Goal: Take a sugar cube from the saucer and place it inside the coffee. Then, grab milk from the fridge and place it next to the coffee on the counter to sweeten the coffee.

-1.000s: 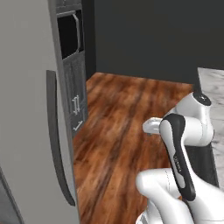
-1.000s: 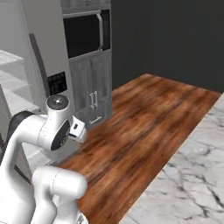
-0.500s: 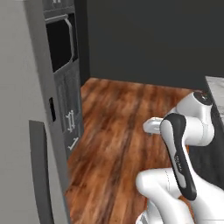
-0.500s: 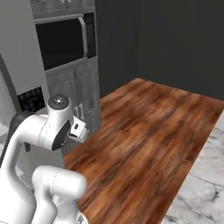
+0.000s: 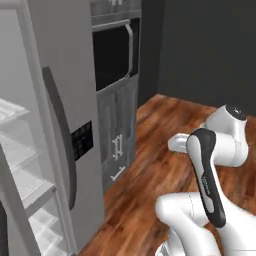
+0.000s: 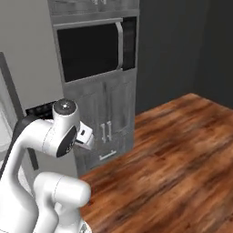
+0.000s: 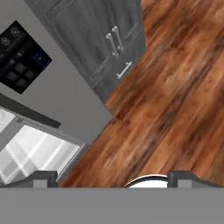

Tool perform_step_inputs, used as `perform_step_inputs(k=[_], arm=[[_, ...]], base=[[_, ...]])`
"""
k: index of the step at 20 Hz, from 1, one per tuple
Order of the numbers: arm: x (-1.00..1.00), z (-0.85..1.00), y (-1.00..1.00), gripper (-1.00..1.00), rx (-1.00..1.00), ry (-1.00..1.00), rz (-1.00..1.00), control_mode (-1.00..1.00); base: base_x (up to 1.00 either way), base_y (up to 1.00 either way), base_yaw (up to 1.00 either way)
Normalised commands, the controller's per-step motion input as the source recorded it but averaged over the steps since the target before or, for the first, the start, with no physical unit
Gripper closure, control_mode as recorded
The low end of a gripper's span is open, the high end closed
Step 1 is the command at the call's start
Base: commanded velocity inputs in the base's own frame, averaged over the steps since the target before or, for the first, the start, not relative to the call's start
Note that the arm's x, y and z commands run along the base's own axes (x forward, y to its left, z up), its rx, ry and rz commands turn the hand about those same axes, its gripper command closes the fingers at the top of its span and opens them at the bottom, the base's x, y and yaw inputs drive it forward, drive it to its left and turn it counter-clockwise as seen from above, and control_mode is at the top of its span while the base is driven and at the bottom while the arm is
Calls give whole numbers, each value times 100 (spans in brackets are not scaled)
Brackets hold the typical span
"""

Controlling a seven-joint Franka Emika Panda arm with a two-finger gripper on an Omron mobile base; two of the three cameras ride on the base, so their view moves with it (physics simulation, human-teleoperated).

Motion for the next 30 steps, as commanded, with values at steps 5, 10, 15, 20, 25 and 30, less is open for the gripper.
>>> perform_step_inputs(k=[5, 10, 15, 20, 25, 30], arm=[[0, 0, 0, -100, 0, 0, 0, 100], [0, 0, 0, -100, 0, 0, 0, 100], [0, 0, 0, -100, 0, 0, 0, 100], [0, 0, 0, -100, 0, 0, 0, 100], [0, 0, 0, -100, 0, 0, 0, 100], [0, 0, 0, -100, 0, 0, 0, 100]], base=[[45, -33, 82], [28, -17, 83], [21, 0, 70], [28, 0, 44], [46, 18, 12], [41, 33, 0]])
